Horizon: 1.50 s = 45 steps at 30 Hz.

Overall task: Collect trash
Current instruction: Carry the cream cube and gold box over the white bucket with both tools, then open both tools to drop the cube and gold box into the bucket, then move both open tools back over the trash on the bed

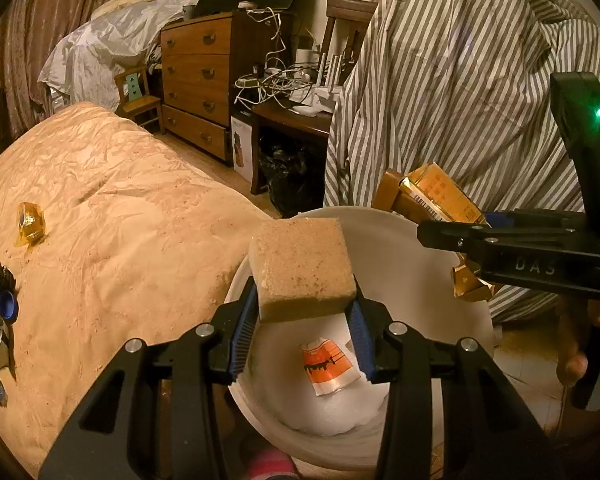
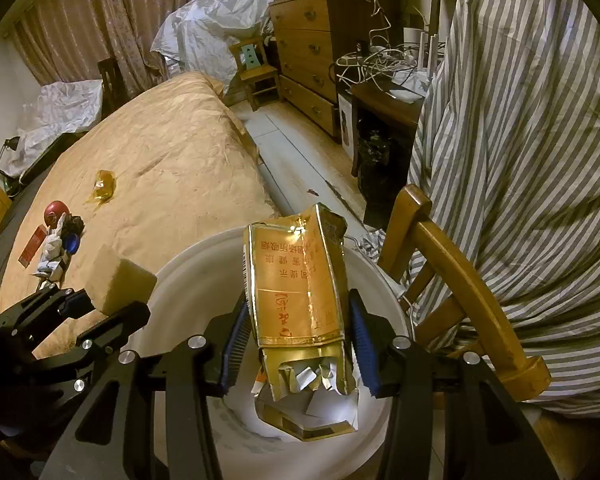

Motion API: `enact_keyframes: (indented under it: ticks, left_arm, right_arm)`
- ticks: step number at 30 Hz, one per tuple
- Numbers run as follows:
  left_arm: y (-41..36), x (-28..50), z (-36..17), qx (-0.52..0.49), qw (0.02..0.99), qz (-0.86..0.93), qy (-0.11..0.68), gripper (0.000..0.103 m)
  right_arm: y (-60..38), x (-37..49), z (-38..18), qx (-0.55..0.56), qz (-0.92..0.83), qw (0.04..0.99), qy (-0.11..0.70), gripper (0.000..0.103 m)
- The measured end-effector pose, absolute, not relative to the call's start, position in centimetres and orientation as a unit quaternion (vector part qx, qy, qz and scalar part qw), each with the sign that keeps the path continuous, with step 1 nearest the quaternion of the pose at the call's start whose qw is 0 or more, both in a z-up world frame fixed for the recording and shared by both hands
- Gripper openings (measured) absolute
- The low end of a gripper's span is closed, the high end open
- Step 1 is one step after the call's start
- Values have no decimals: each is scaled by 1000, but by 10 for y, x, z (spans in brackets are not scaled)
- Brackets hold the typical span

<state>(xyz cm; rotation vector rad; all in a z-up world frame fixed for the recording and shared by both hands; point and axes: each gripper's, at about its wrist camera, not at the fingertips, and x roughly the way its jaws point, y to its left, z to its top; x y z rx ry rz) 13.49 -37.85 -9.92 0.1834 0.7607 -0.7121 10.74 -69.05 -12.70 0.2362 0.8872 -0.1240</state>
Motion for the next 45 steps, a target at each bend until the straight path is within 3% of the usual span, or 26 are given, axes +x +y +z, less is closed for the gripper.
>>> enact_keyframes:
  ticks: [3,7,24,29,34,45]
  left_arm:
    - [-378,134,-99,88,865,-338,361,42]
    - [-374,132,-98,85,869,-337,352,68]
    - [-358,134,-91,76,873,-333,349,68]
    - [-330,138,-90,64,879,-317,350,68]
    - [-269,159,-102,47,892,-272,357,69]
    - [-87,236,-155,2,902,-146,407,69]
  right_arm:
    - [-691,107,-128,113,-60,895,428,50]
    - [-694,105,-127,121,-65,897,421,62]
    - [-686,98,-112,127,-57,910,392,64]
    - [-655,95,-94,113,-36,924,363,70]
    - [-602,100,-81,104,20,938,329,75]
    - [-466,143,-87,73,131,928,341,79]
